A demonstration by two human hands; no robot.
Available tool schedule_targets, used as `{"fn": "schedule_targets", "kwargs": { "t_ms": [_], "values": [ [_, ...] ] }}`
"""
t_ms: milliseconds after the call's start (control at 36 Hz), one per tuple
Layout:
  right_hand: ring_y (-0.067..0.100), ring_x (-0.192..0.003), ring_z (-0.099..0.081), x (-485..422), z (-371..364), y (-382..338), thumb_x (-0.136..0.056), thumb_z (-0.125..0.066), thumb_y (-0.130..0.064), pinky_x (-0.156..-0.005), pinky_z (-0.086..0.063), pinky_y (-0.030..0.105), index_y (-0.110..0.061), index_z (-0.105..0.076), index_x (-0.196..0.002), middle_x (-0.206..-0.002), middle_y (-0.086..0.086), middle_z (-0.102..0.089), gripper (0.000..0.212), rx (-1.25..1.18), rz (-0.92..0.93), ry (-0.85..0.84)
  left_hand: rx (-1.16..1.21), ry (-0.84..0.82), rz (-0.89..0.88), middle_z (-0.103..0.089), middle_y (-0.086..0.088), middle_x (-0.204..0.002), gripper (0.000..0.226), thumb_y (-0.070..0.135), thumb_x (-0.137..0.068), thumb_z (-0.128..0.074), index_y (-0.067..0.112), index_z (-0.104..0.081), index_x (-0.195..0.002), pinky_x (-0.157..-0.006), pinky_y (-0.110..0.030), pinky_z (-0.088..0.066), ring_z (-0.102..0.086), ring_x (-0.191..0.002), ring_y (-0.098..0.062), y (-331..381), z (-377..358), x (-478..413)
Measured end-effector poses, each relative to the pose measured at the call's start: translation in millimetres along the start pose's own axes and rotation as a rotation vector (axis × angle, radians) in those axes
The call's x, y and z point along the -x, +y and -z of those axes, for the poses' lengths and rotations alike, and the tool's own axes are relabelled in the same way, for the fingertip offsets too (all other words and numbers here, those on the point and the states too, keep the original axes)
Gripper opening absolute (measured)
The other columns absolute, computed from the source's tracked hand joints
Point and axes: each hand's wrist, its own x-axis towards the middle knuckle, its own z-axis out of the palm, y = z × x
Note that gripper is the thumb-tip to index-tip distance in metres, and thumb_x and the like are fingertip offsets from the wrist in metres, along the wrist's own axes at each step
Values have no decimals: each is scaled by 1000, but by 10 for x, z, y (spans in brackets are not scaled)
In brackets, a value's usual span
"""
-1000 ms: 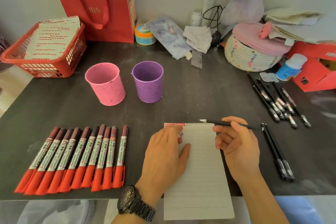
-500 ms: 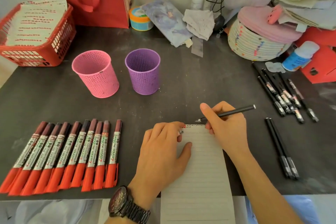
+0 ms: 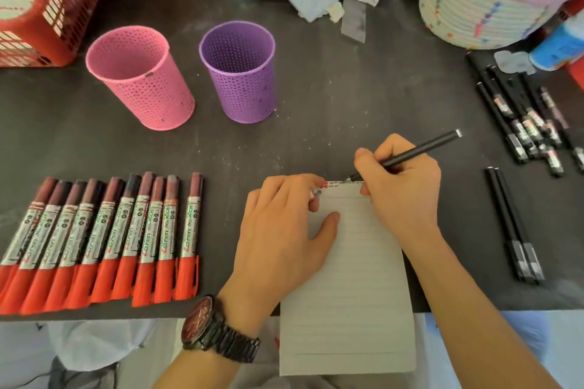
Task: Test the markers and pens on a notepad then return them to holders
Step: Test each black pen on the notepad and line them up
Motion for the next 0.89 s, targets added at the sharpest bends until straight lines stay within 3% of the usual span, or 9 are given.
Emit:
{"fn": "schedule_targets", "kwargs": {
  "t_ms": [139,417,889],
  "values": [
    [5,-43,-59,4,0,11,-85,-68,-18,-53,-46,17,-12,-49,-61,-50,9,-57,31,42,31,18,-5,-16,14,-57,21,-101,42,48,-83,-59,46,-20,-98,-82,-16,-19,-42,-101,-1,12,13,-12],
    [3,-45,-61,10,-6,-6,-86,-69,-18,-51,-44,11,-10,-52,-63,-54,10,-60,30,81,26,8,1,-6,9,-61,18,-103,53,44,-82,-66,46,-14,-95,-82,-16,-20,-43,-101,-2,18,15,-11],
    [4,-45,-61,5,-13,-7,-87,-68,-16,-50,-46,11,-9,-54,-64,-53,4,-61,28,106,59,-5,-13,-12,21,-62,18,-102,57,43,-81,-69,46,-13,-94,-83,-15,-18,-40,-99,1,19,4,-17]
  ]
}}
